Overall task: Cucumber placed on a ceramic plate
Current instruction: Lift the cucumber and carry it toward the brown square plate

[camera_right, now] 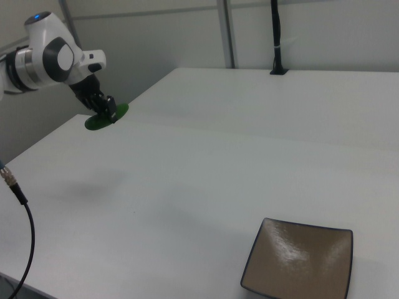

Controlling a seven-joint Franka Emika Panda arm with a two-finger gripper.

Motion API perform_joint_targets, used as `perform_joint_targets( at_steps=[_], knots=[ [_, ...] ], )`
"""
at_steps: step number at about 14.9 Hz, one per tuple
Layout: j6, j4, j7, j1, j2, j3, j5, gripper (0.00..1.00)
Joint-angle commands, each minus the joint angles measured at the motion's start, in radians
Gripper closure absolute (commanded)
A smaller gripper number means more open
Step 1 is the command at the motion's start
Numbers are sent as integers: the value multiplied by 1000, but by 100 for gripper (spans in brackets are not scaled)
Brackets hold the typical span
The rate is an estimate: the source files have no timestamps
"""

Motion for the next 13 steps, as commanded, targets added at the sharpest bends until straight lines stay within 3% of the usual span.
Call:
perform_joint_targets(
  at_steps=[1, 6, 9, 11, 13],
  knots=[
    [-162, -66, -230, -89, -133, 1, 127, 93],
    [-385, -69, -563, -256, -219, 1, 196, 93],
    [-406, -112, -683, -365, -262, -9, 197, 93],
    [-399, -132, -798, -483, -268, -15, 197, 93],
    [-391, -140, -866, -560, -262, -47, 197, 93]
  ],
)
